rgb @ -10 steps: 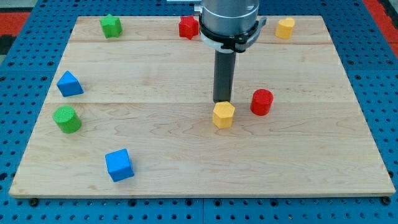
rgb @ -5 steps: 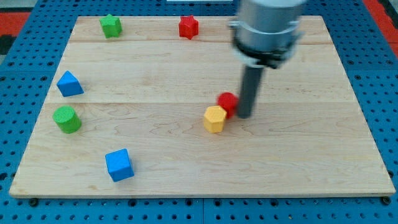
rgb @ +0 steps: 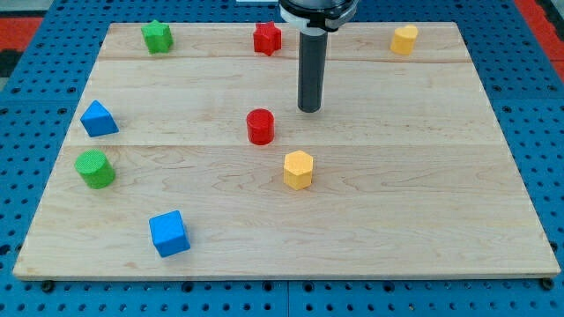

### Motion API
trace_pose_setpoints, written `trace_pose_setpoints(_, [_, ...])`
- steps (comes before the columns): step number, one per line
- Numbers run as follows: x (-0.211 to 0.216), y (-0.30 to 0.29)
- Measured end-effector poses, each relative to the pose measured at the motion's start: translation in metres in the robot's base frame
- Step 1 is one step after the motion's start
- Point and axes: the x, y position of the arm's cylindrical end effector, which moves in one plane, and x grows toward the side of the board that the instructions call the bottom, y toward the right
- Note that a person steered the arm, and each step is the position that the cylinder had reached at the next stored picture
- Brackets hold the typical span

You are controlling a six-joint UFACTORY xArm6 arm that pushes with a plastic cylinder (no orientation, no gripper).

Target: Place the red circle below the green circle to form a vertical line

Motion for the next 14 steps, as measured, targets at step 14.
trace_pose_setpoints(14, [0.107,-0.131])
